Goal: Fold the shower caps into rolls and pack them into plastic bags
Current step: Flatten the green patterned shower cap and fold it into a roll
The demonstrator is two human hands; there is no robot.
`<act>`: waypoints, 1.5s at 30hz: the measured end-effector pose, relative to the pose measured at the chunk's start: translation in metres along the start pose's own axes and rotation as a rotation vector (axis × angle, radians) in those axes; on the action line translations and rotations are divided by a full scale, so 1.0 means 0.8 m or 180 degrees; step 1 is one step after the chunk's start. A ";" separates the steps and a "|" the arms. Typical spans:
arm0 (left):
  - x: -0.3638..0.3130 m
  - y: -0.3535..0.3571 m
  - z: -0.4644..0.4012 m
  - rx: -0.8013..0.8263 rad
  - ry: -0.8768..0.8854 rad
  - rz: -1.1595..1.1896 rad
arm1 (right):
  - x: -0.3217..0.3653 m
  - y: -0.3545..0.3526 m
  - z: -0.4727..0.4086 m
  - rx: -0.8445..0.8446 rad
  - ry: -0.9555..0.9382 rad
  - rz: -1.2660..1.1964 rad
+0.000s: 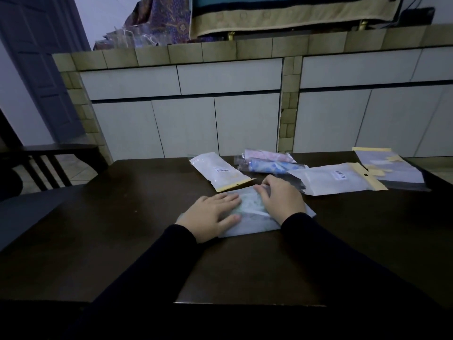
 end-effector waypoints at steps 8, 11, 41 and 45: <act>0.014 0.014 0.012 0.0692 -0.0201 -0.0185 | 0.034 -0.008 -0.004 -0.0239 -0.1417 0.0372; 0.013 0.015 0.017 0.0781 -0.0383 -0.0142 | 0.054 0.003 0.012 0.0115 -0.1501 0.0491; -0.020 -0.006 0.096 0.0568 -0.0702 -0.0156 | 0.045 0.003 0.048 0.2063 -0.0766 -0.0123; -0.010 -0.029 0.072 0.0656 -0.0739 0.0532 | 0.039 0.009 0.036 0.2259 -0.0956 -0.0022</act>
Point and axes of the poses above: each hand's wrist, its own z-axis away from the middle knuckle, its own y-axis out of the palm, x = y × z, the point moved 5 cm from there along -z, towards the middle knuckle, and after that the axes turned 13 degrees about -y, right-handed, at the moved point
